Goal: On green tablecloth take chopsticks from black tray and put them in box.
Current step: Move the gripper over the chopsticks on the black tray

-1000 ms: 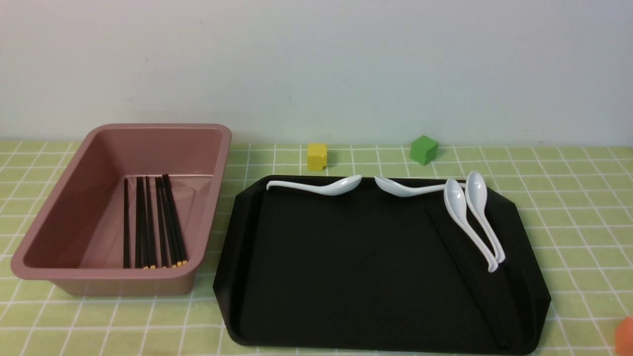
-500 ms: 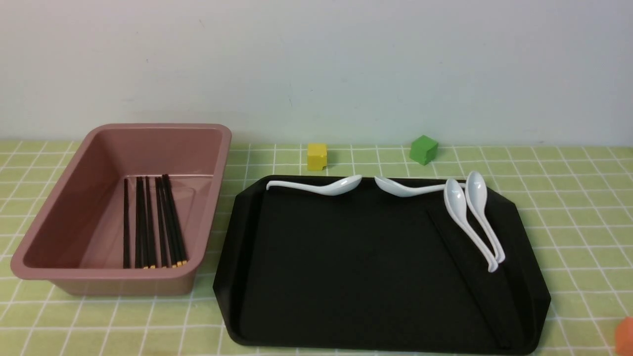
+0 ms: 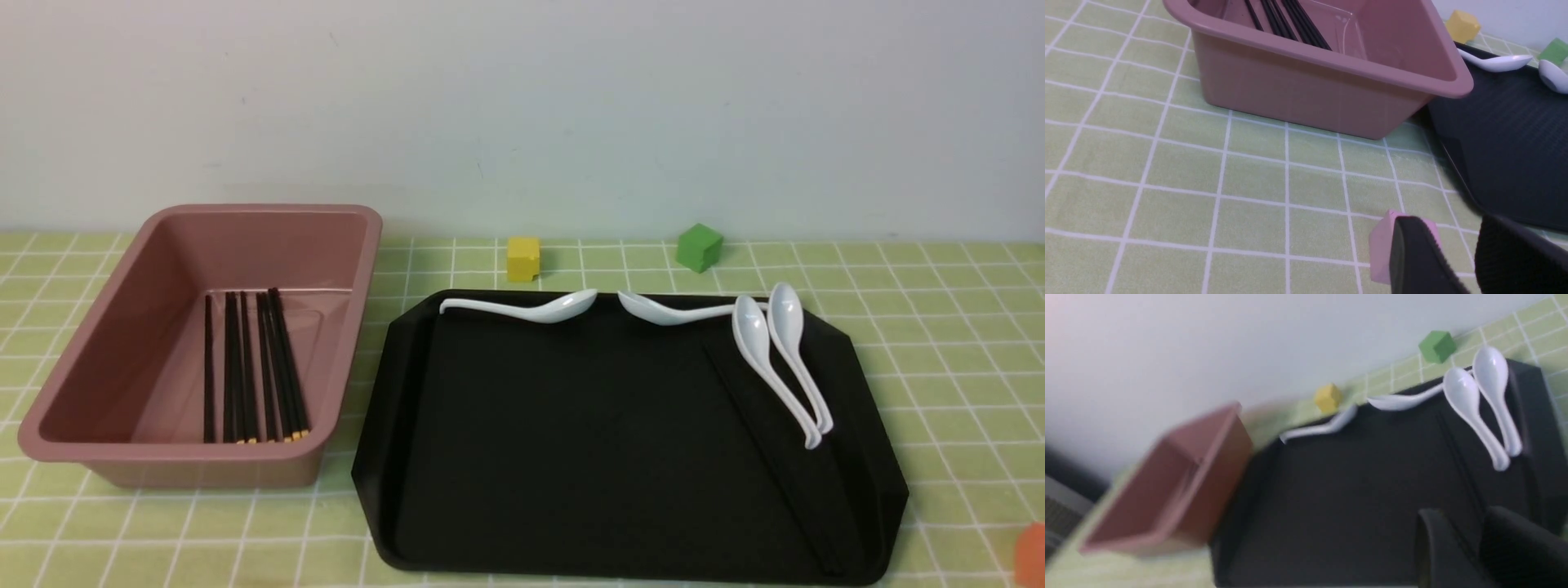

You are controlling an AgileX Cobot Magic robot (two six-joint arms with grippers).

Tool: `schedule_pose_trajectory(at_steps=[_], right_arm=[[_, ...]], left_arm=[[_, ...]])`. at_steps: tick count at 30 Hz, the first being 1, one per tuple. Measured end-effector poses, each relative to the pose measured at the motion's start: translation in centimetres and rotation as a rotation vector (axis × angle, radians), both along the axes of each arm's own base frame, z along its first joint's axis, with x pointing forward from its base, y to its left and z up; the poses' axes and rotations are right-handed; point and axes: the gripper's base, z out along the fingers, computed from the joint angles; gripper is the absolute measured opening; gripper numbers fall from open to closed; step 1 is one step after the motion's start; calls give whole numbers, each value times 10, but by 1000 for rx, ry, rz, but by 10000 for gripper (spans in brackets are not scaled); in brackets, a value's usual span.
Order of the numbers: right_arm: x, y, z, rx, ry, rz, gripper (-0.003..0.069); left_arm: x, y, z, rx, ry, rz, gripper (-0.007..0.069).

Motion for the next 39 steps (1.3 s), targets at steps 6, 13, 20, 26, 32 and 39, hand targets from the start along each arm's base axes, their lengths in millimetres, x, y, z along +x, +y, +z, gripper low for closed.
schedule_pose_trajectory(at_steps=[6,13,20,26,32,39], right_arm=[[59,8,-18,-263,539,199,-5],[122,28,-46,-351,800,431,14],[177,56,-50,-465,827,456,204],[208,66,-65,-547,815,382,361],[229,70,-99,-565,823,345,400],[237,71,-132,-609,911,368,290]], left_arm=[[0,0,0,0,0,0,238],[0,0,0,0,0,0,238],[0,0,0,0,0,0,238],[0,0,0,0,0,0,238],[0,0,0,0,0,0,238],[0,0,0,0,0,0,238]])
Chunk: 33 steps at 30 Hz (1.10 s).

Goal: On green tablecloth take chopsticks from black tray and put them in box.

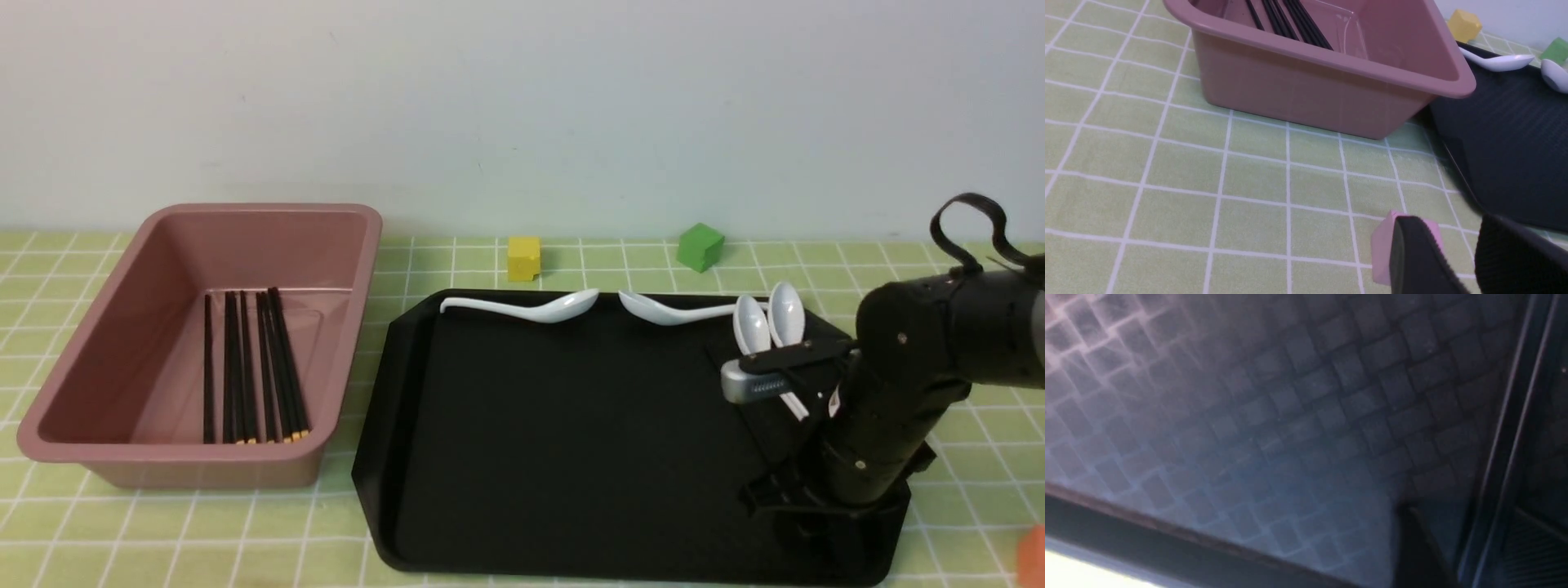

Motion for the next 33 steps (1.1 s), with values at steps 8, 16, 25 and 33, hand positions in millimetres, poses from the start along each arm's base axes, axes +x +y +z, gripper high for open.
schedule_pose_trajectory(at_steps=[8,16,25,33], right_arm=[[0,-2,3,-29,21,24,109],[-8,3,69,9,-10,37,109],[-27,94,168,338,-198,258,109],[2,212,170,501,-272,430,109]], left_arm=[[0,0,0,0,0,0,238],[0,0,0,0,0,0,238],[0,0,0,0,0,0,238],[0,0,0,0,0,0,238]])
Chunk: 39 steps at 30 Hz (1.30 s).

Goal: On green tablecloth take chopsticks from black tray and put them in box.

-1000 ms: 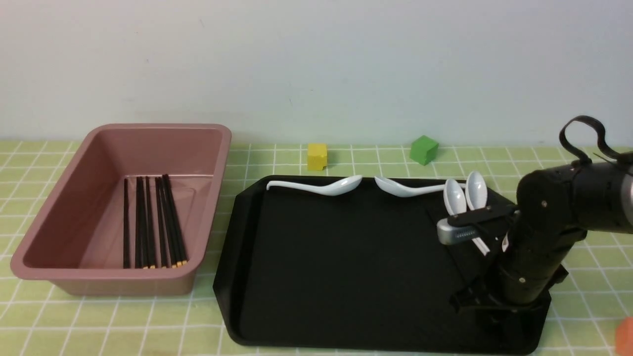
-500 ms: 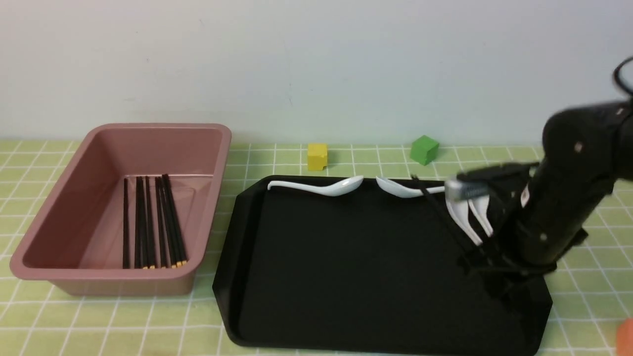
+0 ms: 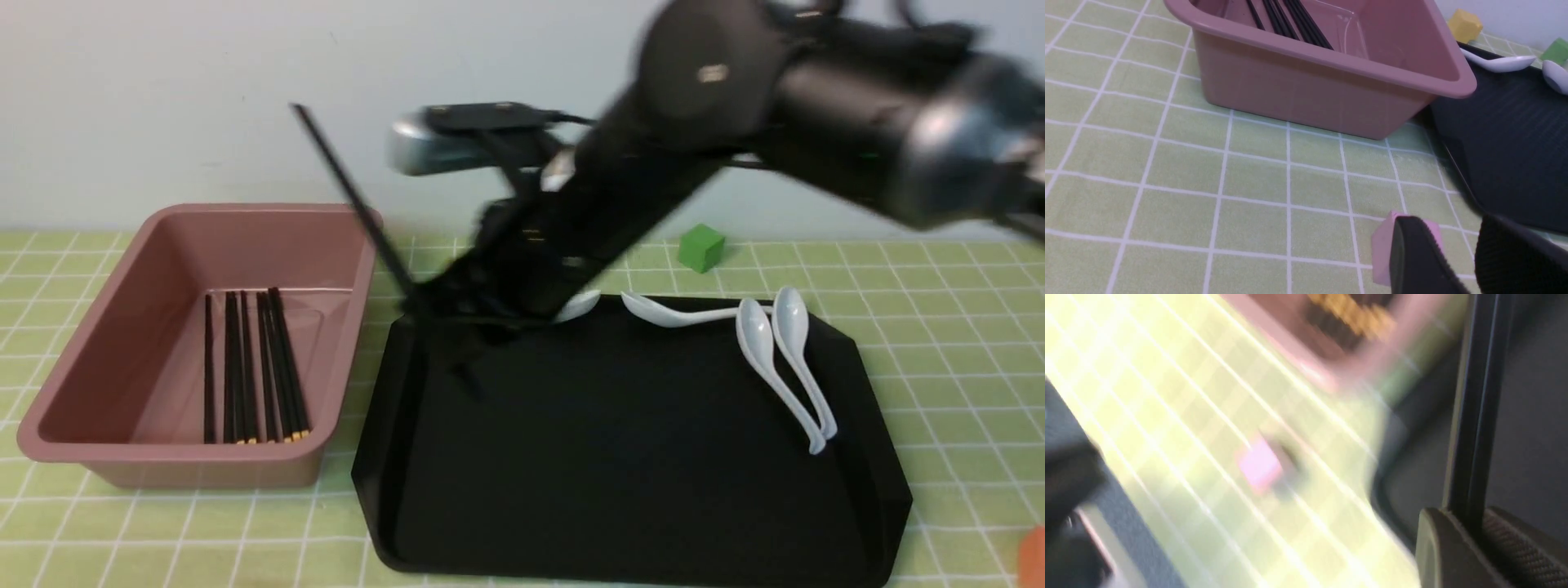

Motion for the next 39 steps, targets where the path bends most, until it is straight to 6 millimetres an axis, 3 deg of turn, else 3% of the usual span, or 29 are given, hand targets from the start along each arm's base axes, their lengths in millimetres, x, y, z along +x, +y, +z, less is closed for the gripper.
schedule_pose_trajectory(at_steps=[6,9,10,13,15,18,21,25,28,29,30,31,33,34,39], right_arm=[[30,72,-32,127,-119,-3,109],[38,92,-51,166,-148,-16,120],[45,102,-66,191,-168,-37,145],[52,109,-86,203,-169,-60,188],[55,111,-100,194,-164,-69,265],[54,110,-103,171,-153,-56,332],[49,106,-96,120,-147,-6,351],[40,87,-69,-12,-133,80,304],[31,59,-29,-138,-137,128,215],[26,42,-4,-192,-153,134,155],[25,36,7,-200,-175,128,139],[20,20,34,-208,-225,106,96],[13,3,62,-201,-268,63,42],[5,-9,86,-175,-300,25,6],[-42,-56,166,-33,-386,-76,-13]], left_arm=[[0,0,0,0,0,0,238],[0,0,0,0,0,0,238],[0,0,0,0,0,0,238],[0,0,0,0,0,0,238],[0,0,0,0,0,0,238],[0,0,0,0,0,0,238],[0,0,0,0,0,0,238],[0,0,0,1,0,0,238],[0,0,0,1,0,0,238],[0,0,0,1,0,0,239],[0,0,0,1,0,0,239],[0,0,0,1,0,0,239],[0,0,0,1,0,0,239],[0,0,0,1,0,0,239],[0,0,0,1,0,0,239]])
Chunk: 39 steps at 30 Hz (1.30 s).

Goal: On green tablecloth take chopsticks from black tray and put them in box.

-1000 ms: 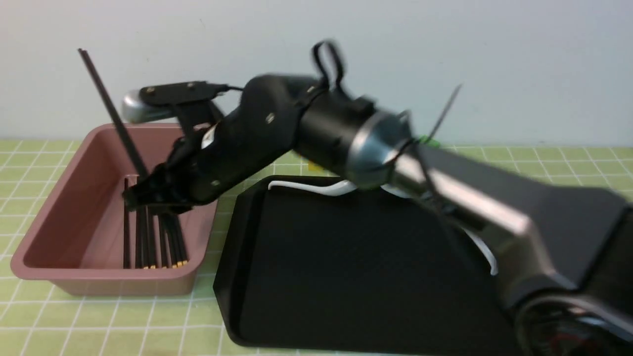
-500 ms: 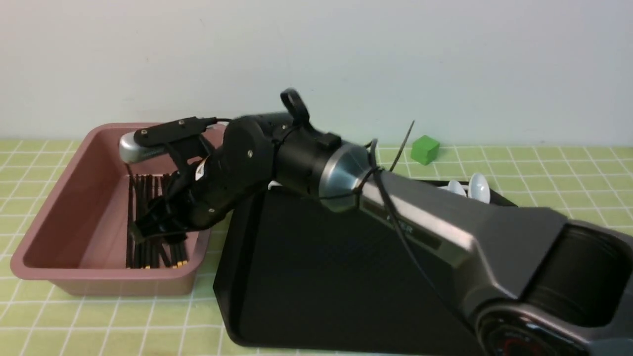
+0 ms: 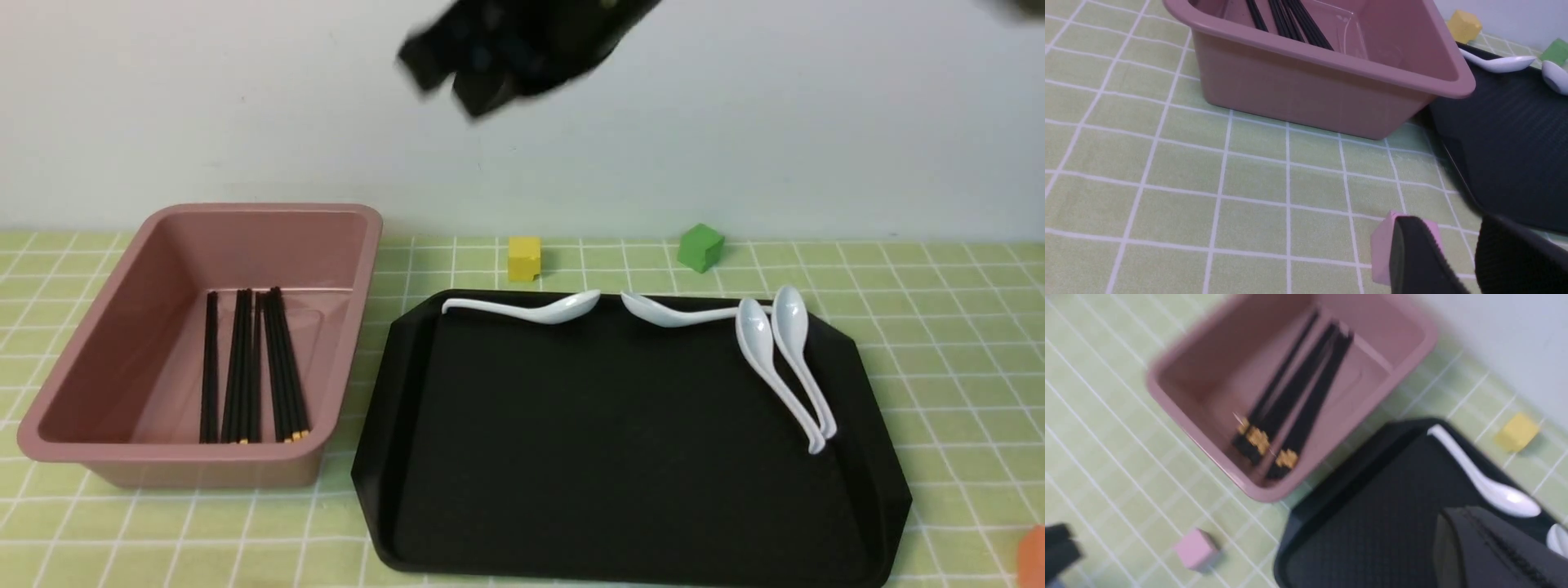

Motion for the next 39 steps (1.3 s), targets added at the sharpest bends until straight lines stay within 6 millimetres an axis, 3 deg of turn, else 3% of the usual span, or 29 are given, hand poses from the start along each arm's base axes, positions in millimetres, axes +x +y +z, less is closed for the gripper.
schedule_pose_trajectory(at_steps=[3,4,5,9,12,17,22,25,30,39], right_arm=[[-31,-27,28,49,-40,2,-13],[-53,-47,43,73,-66,3,-13],[-59,-52,46,77,-70,3,-13],[-121,-110,47,73,-79,-3,-13],[-161,-150,24,48,-78,-17,-11],[-201,-189,-34,177,-226,-43,-8],[-208,-197,-102,311,-353,-61,-5],[-209,-199,-128,384,-424,-71,-2],[-212,-202,-147,441,-482,-77,1],[-208,-199,-184,377,-417,-78,8]], left_arm=[[0,0,0,0,0,0,239],[0,0,0,0,0,0,239],[0,0,0,0,0,0,239],[0,0,0,0,0,0,239],[0,0,0,0,0,0,239],[0,0,0,0,0,0,239],[0,0,0,0,0,0,239],[0,0,0,0,0,0,239],[0,0,0,0,0,0,239],[0,0,0,0,0,0,239]])
